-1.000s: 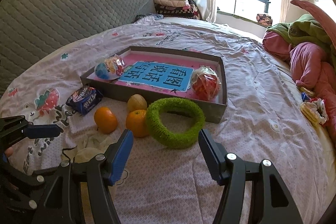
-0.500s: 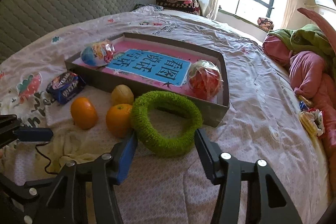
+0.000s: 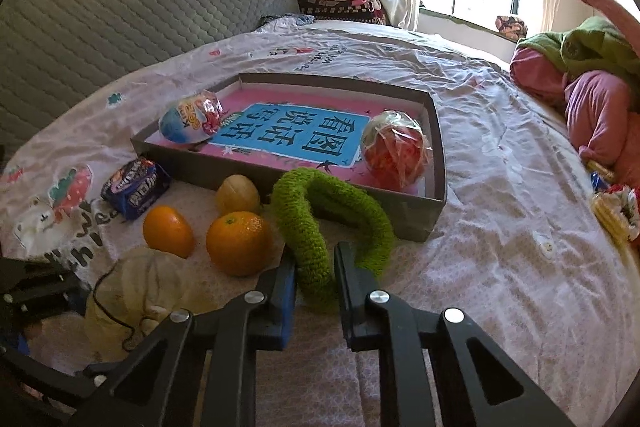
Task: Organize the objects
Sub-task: 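Grasp the green fuzzy ring with right tool while left tool grasps the white mesh bag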
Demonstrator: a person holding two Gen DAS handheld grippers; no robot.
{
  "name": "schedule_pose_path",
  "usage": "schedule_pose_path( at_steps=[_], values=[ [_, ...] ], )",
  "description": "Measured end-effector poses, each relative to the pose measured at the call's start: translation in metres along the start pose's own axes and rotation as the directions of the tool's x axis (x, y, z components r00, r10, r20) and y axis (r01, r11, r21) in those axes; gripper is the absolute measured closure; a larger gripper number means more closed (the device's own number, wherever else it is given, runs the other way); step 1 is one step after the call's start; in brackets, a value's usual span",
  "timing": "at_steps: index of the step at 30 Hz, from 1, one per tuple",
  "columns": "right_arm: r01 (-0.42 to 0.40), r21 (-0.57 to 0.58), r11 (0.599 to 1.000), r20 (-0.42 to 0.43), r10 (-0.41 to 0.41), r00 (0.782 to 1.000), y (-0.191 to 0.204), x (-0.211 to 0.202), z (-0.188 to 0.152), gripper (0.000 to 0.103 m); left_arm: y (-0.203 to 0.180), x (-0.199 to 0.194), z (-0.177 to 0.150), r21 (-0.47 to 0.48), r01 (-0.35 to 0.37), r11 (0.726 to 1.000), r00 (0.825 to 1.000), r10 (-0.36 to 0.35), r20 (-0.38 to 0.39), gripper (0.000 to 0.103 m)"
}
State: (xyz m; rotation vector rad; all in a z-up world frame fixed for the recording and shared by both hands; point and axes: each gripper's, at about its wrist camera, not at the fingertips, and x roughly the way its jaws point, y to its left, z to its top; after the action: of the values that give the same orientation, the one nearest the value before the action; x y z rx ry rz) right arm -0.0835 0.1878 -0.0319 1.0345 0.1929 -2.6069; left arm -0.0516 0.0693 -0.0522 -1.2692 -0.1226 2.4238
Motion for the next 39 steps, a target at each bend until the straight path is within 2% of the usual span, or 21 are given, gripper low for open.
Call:
schedule_pose_path(
  at_steps=[3, 6, 11, 15, 25, 39],
  values=[
    [-0.026, 0.027, 0.999, 0.006, 0.026, 1.000, -0.003, -0.003, -0.001, 0.085, 0.000, -0.002, -0.001, -0.009, 0.045, 0.999, 0.999, -0.045, 0.006, 0.084],
    [-0.041, 0.050, 0.998, 0.018, 0.040, 0.999, -0.006, -0.007, -0.001, 0.085, -0.003, -0.005, -0.002, 0.005, 0.044, 0.999, 0.999, -0.045, 0.011, 0.087],
    [-0.078, 0.075, 0.994, 0.053, 0.074, 0.996, -0.009, -0.017, 0.001, 0.085, -0.005, -0.013, 0.000, 0.005, 0.054, 0.999, 0.998, -0.054, 0.024, 0.087],
    [-0.107, 0.082, 0.991, 0.079, 0.100, 0.992, -0.008, -0.024, 0.003, 0.085, -0.007, -0.022, 0.003, 0.017, 0.033, 0.999, 0.998, -0.034, 0.052, 0.088],
    [-0.128, 0.063, 0.990, 0.103, 0.121, 0.987, -0.001, -0.032, 0.004, 0.085, -0.005, -0.040, 0.008, 0.016, 0.003, 1.000, 0.995, -0.005, 0.095, 0.088],
    [-0.148, 0.038, 0.988, 0.181, 0.138, 0.974, 0.005, -0.049, 0.009, 0.085, 0.010, -0.063, 0.021, -0.010, -0.044, 0.999, 0.983, 0.045, 0.176, 0.088]
  ],
)
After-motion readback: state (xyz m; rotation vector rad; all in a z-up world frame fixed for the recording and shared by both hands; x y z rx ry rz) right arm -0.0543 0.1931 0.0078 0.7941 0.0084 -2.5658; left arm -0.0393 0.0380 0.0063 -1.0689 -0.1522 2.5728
